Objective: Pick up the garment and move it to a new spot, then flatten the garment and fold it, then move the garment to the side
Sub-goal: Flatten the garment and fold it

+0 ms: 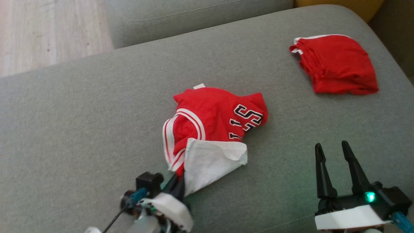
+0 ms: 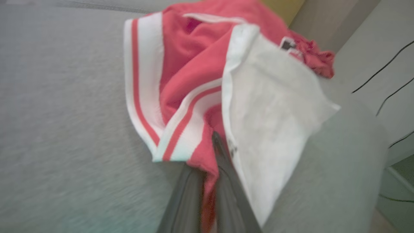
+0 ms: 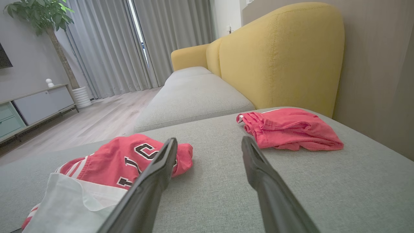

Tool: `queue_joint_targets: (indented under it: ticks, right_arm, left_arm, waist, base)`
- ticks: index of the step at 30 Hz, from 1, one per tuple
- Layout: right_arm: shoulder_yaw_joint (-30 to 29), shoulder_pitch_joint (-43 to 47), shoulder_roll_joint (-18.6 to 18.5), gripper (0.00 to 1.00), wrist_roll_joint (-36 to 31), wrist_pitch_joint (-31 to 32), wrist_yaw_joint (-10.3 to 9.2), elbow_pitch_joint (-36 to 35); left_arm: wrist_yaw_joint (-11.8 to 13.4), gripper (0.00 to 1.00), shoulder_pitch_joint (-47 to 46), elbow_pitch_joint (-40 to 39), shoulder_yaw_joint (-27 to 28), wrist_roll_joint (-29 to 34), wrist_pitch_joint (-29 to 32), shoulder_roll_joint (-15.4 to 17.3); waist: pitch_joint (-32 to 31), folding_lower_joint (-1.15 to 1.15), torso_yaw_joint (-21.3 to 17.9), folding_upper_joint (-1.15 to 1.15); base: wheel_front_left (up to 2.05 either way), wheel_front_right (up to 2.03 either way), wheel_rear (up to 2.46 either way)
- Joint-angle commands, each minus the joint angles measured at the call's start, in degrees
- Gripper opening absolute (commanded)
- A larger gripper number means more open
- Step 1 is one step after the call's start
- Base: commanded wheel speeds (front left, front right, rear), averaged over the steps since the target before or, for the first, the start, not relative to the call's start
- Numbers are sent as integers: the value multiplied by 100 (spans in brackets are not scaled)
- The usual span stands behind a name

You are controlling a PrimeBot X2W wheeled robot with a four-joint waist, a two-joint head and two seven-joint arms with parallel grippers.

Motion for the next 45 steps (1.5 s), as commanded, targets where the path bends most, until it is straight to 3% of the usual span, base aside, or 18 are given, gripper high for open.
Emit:
queue_joint_targets:
  ticks: [1,8,12,17,24,27,30,38,41,45]
  right_arm:
    - [138,-167,-50,100,7,-21,-4,-197]
    - [152,-98,-50,100,101,-21,-4,-206]
    - [218,-109,-50,100,181,-21,-4,-189]
    - [425,-133,-50,100,211,-21,-4,-165]
    - [394,24,-50,100,266,-21,-4,-116]
    - [312,100,-50,100,273,-21,-4,-141]
    - [293,180,-50,100,246,-21,-4,-168]
    - [179,282,-50,100,185,-21,-4,-199]
    - [182,300,-50,100,151,-21,-4,-208]
    - [179,295,-50,100,124,-21,-4,-208]
  left_arm:
    - [-47,0,-263,-311,42,-155,-23,-10]
    - [-85,0,-1452,-1980,-583,-1080,491,-10]
    - [-86,0,-2566,-2602,-530,-1603,961,-10]
    - [-78,0,-4058,-2487,19,-1979,957,-10]
    - [395,0,-5209,-1633,380,-3011,590,-10]
    - [518,0,-4881,-1230,157,-3080,603,-10]
    - [558,0,-3719,-827,-132,-3148,582,56]
    - [699,0,-1242,-621,-140,-3291,49,267]
    - [772,0,-618,-684,-82,-2850,-22,492]
    - [949,0,-175,-1018,442,-1910,-29,662]
  waist:
    - [-53,0,-64,0]
    - [-187,0,-221,0]
    - [-227,0,-327,0]
    - [-342,0,-558,0]
    - [-533,0,-570,0]
    - [-568,0,-455,0]
    - [-576,0,-289,0]
    - [-560,0,3,0]
    - [-545,0,132,0]
    - [-463,0,325,0]
  base:
    - [0,0,0]
    - [0,0,0]
    - [0,0,0]
    - [0,0,0]
    - [0,0,0]
    - [0,0,0]
    - [0,0,0]
    - [0,0,0]
    - [0,0,0]
    - [0,0,0]
